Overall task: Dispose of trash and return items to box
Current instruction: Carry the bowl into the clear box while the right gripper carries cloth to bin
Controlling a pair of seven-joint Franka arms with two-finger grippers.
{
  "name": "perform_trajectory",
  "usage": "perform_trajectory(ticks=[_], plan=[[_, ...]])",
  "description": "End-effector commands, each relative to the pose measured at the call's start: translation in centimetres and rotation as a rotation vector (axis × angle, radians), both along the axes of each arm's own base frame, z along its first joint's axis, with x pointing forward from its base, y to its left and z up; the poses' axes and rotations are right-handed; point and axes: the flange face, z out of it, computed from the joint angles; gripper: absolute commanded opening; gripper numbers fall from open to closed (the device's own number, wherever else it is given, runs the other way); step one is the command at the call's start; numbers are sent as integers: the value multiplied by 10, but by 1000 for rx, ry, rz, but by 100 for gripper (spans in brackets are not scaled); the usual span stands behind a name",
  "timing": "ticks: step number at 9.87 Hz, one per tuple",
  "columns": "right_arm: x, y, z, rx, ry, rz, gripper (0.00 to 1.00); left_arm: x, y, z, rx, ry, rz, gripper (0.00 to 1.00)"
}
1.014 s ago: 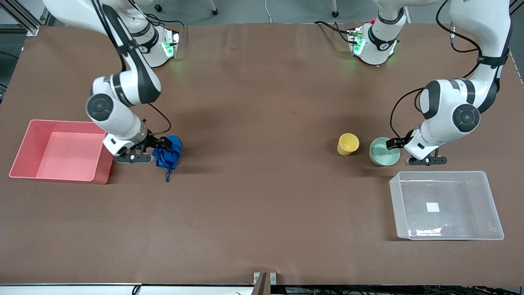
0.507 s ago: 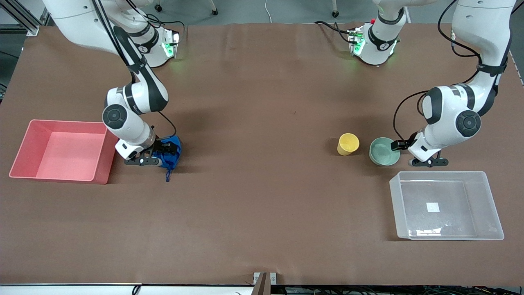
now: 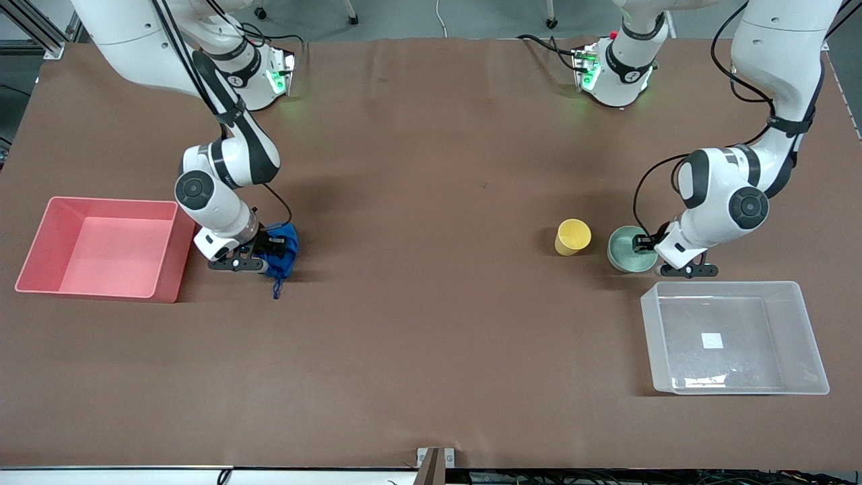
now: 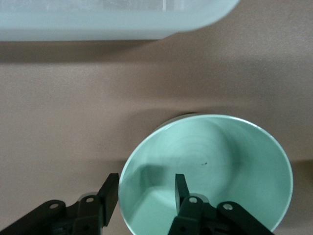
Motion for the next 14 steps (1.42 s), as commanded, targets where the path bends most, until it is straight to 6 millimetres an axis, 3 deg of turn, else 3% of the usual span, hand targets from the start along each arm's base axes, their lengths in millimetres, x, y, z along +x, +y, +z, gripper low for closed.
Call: perform_trajectory(ticks=[1,2,3,4,5,7,8,10,11,12,13,14], plan=[[-2,0,8,-8,6,-35,1,-5,-1,-12,-9,5,6,13],[4,-1,18,-18,37,-38,1,-4,-1,-7,-10,1,-3,10],[16,-2,55,-33,71,-48,1,-2,0,1,-10,-11,-6,10],[31,-3,105,-49,115,-58,1,1,-4,11,-9,-29,-9,8],[49,-21,156,-61,163,-85,1,5,-9,22,-12,-51,-18,5],[79,-77,251,-53,201,-64,1,15,-9,46,-15,-13,-27,2],[82,-123,269,-40,201,-37,1,26,-9,67,-16,-10,-29,0],[74,-222,265,-92,204,63,1,45,-10,100,-17,-40,-30,0],[70,-254,252,-105,181,94,1,61,-8,126,-19,-59,-25,0],[63,-278,224,-111,151,117,2,81,-5,156,-24,-85,-19,0],[52,-297,189,-107,132,124,2,100,2,173,-26,-107,-9,0],[38,-300,155,-102,115,124,3,121,6,183,-27,-139,-2,0]])
